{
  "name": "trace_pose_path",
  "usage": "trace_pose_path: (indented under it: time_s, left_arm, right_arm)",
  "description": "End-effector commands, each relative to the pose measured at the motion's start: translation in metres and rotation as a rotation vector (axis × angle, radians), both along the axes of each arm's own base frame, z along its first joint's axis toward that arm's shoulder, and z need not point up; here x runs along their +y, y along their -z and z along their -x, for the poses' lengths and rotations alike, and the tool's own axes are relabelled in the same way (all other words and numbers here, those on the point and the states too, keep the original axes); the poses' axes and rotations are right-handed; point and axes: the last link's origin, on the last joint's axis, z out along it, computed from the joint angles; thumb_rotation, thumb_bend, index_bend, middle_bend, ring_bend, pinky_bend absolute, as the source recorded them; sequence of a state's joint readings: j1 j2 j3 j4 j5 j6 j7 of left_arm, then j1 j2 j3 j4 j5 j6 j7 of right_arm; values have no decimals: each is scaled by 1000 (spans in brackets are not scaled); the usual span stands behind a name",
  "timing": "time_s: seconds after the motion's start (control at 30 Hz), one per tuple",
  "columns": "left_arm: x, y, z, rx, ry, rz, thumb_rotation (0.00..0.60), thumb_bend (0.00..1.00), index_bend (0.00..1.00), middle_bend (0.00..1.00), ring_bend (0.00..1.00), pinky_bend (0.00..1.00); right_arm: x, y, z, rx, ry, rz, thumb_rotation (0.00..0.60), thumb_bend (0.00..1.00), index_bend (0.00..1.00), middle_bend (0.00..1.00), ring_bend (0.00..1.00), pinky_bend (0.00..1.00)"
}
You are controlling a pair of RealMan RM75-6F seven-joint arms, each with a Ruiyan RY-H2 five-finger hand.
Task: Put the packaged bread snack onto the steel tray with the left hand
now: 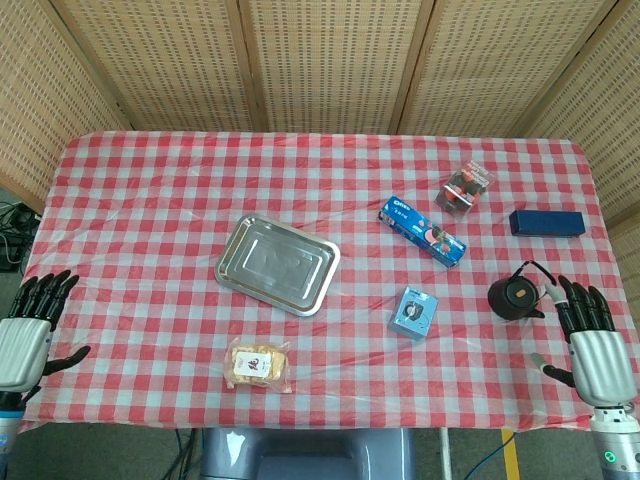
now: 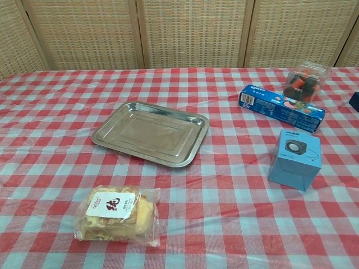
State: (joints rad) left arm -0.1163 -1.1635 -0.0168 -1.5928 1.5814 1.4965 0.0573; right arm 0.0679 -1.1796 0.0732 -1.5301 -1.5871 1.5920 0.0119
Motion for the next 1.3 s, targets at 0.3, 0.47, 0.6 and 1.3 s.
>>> trace_pose_path:
  time_s: [0.3, 0.47, 0.6, 1.3]
  left_arm:
    - [21, 52, -76, 68, 216, 417, 600, 77, 0, 0, 0, 0]
    - [26, 75, -99, 163, 252, 488, 600, 79, 0, 0, 0, 0]
    - [29, 97, -116, 224, 271, 533, 600, 80, 0, 0, 0, 0]
    - [28, 168, -176, 301, 282, 622, 600, 80, 0, 0, 0, 0]
  right_arm:
    - [0, -7, 2, -28, 9, 15, 600, 0, 0, 0, 0, 0]
    - [-2, -13, 6, -49, 23, 28, 600, 0, 0, 0, 0, 0]
    - [-2, -17, 8, -65, 28, 36, 600, 0, 0, 0, 0, 0]
    - [-1, -36, 13, -136, 28, 74, 600, 0, 0, 0, 0, 0]
